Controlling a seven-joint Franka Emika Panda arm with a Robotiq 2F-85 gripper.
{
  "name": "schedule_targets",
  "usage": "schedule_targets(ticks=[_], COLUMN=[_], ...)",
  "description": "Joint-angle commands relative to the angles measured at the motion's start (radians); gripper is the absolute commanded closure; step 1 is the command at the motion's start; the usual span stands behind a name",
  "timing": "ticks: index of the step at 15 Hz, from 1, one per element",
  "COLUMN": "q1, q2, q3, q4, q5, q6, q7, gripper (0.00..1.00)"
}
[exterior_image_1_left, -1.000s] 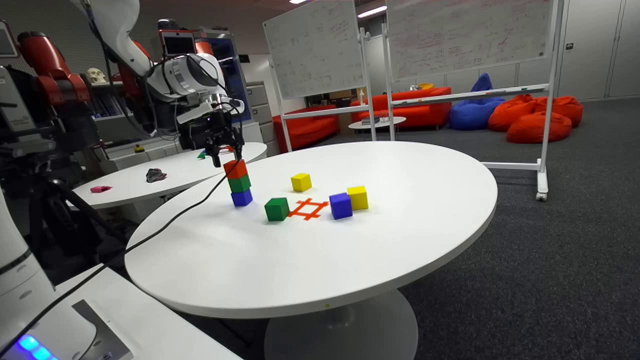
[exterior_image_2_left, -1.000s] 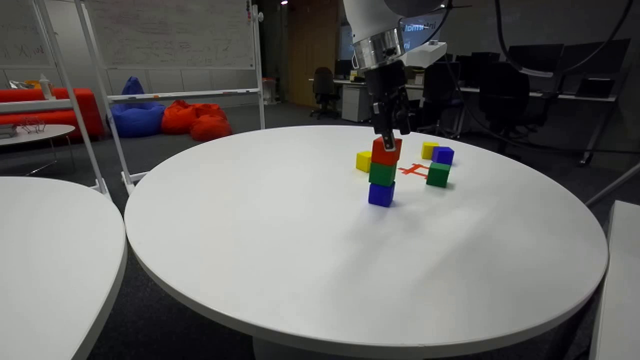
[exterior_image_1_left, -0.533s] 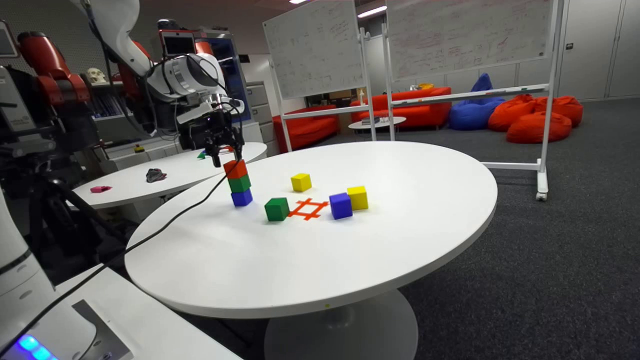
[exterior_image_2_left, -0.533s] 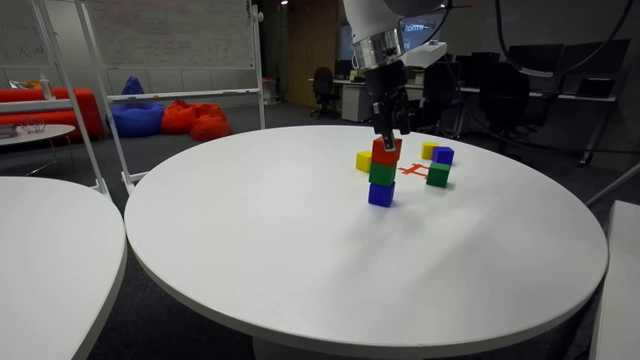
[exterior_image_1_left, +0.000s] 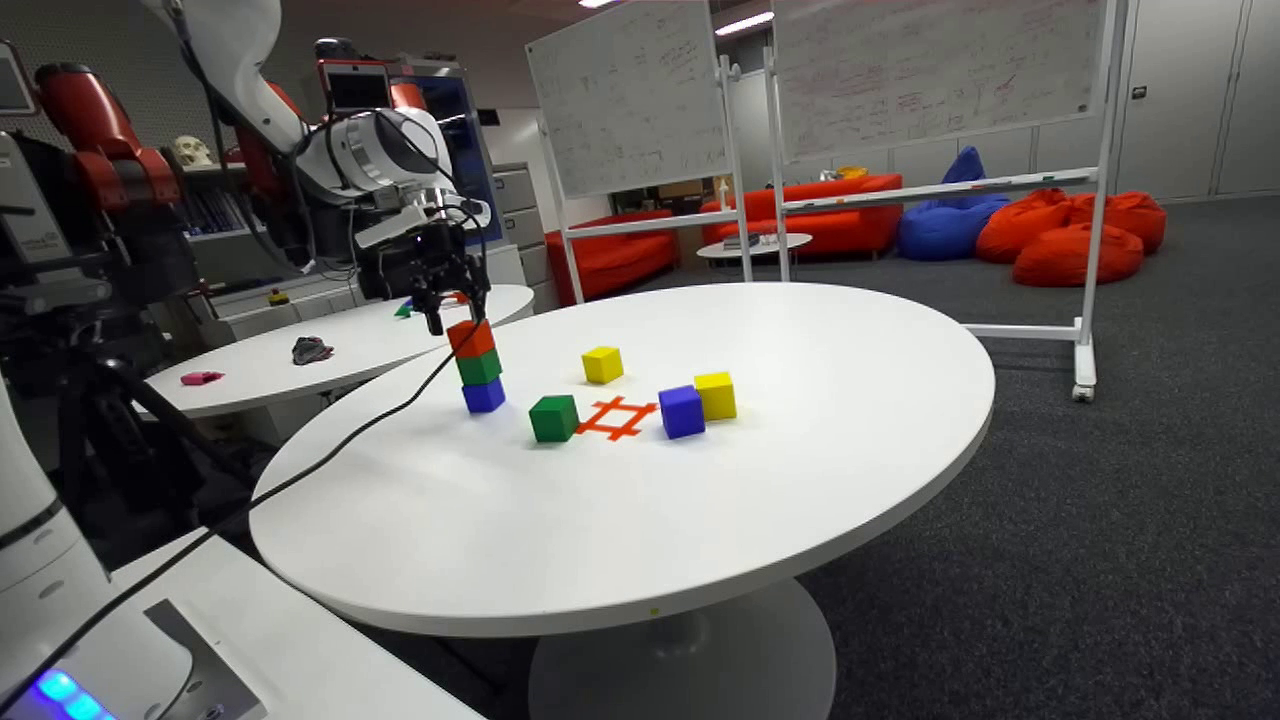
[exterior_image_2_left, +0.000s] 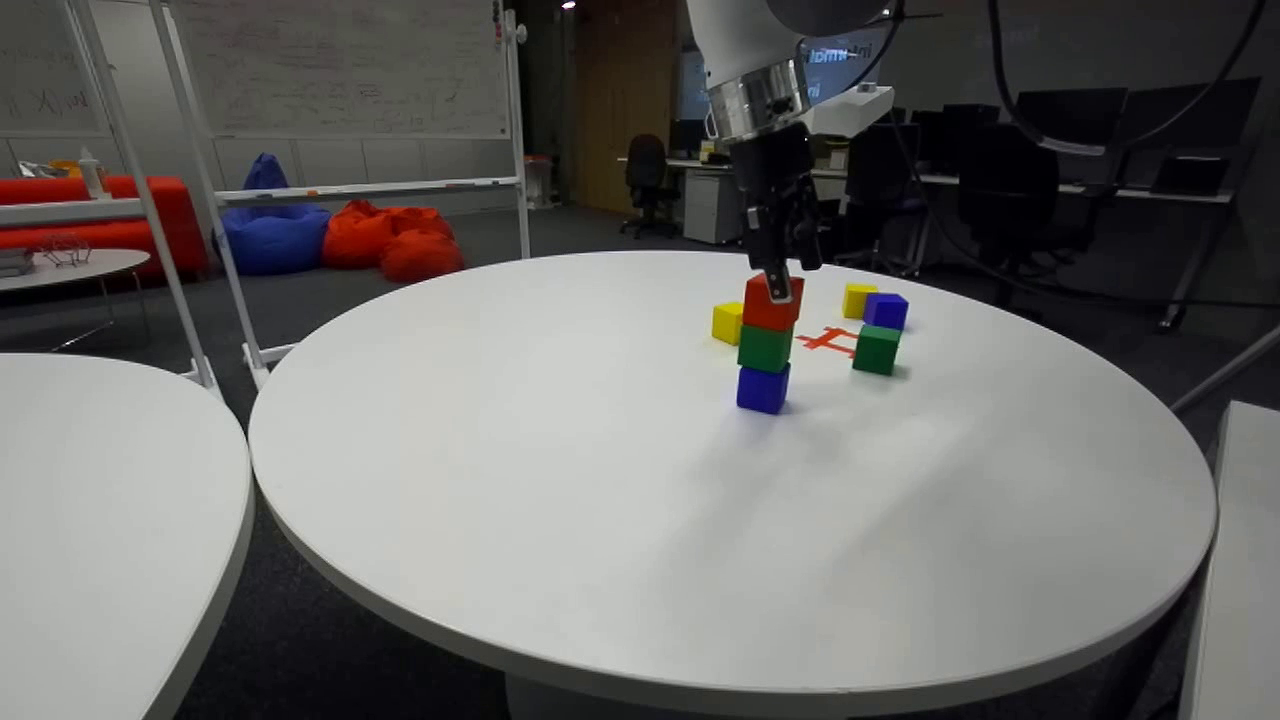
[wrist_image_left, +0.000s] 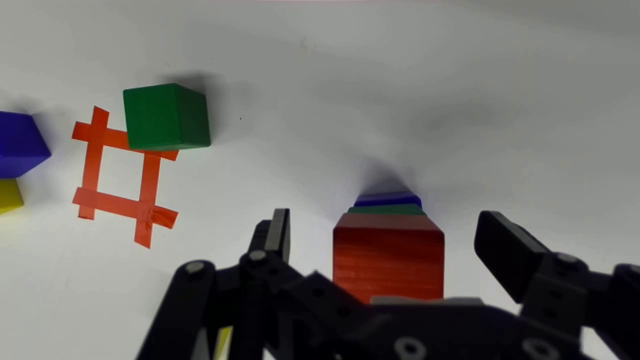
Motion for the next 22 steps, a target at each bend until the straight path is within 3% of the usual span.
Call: schedule_targets(ticks=[1, 8, 22], q1=[-0.001, 0.009, -0.002], q2=[0.027, 0.059, 0.043], q3=[0.005, 0.006, -0.002], q4=[0.038, 0.096, 0.064], q5=[0.002, -0.002, 0.009], q6=[-0.013, -0.029, 0.0], q7=[-0.017, -0.018, -0.006], gripper=[0.0, 0.0, 0.0])
